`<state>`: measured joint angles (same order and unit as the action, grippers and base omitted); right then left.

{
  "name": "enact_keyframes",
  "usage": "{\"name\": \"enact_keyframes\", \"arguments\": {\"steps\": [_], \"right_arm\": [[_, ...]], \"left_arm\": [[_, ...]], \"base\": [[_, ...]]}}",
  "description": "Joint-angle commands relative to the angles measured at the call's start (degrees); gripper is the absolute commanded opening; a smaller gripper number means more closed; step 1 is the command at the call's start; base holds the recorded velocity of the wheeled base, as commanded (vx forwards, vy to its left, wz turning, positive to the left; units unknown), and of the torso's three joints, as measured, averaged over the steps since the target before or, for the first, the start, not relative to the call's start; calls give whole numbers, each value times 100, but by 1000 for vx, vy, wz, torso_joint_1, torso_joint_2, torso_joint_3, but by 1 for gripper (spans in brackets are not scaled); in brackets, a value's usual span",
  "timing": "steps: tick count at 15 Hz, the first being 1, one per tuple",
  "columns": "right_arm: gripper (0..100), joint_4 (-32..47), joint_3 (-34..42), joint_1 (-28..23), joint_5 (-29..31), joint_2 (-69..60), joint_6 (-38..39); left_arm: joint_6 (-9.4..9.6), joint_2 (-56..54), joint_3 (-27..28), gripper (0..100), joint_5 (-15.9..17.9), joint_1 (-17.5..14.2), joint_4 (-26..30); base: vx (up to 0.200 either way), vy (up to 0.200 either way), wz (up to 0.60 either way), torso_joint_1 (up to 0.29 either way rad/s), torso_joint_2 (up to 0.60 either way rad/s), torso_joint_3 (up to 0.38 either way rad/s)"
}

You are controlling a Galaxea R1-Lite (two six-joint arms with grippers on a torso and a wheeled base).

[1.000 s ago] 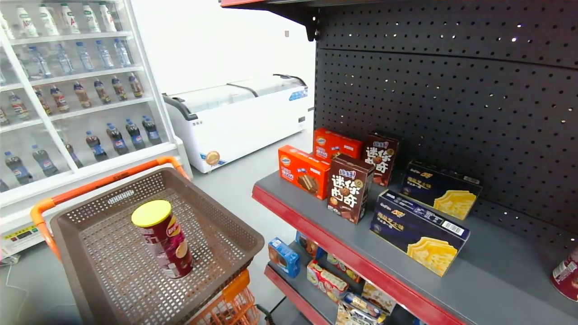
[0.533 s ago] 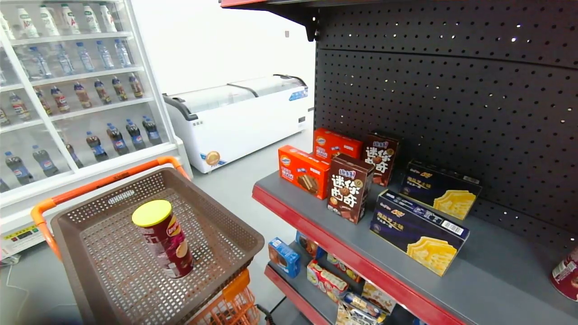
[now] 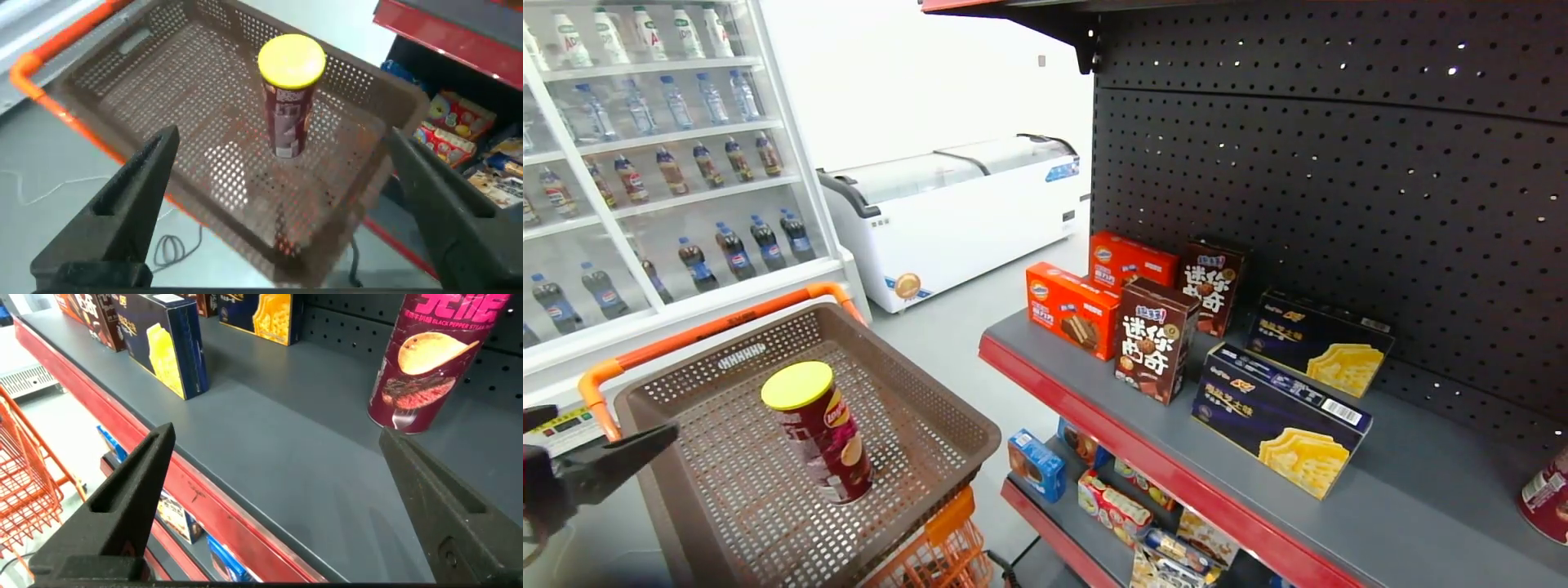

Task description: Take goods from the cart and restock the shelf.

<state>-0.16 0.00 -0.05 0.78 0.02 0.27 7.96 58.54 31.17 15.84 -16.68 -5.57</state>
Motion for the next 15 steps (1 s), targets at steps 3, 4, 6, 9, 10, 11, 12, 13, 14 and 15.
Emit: {"name": "enact_keyframes", "arguments": {"steps": [3,4,6,9,10,11,12,13,14,15], "right_arm": [[100,-2,0,5,1,-2,0],[100,-2,0,5,1,-2,0],[100,-2,0,-4,1,-2,0],[100,-2,0,5,1,-2,0],[100,-2,0,5,1,-2,0],[100,-2,0,5,1,-2,0],[100,-2,0,-4,1,-2,0],[100,-2,0,5,1,-2,0],[100,-2,0,5,1,-2,0],[100,-2,0,-4,1,-2,0]], "left_arm": [[13,2443,-1860,100,324,59,-3231],[13,2970,-2080,100,245,121,-4066],[-40,3524,-2045,100,245,297,-4655],[-49,4245,-1808,100,245,516,-5112],[-49,4359,-1755,100,245,560,-5191],[-23,4684,-1676,100,245,639,-5499],[-23,4983,-1641,100,236,736,-5912],[-31,5247,-1641,100,236,789,-6316],[-31,5273,-1641,100,245,798,-6351],[-23,5642,-1658,100,236,842,-6914]], "base": [[0,0,0,0,0,0],[0,0,0,0,0,0],[0,0,0,0,0,0],[0,0,0,0,0,0],[0,0,0,0,0,0],[0,0,0,0,0,0],[0,0,0,0,0,0],[0,0,0,0,0,0],[0,0,0,0,0,0],[0,0,0,0,0,0]]}}
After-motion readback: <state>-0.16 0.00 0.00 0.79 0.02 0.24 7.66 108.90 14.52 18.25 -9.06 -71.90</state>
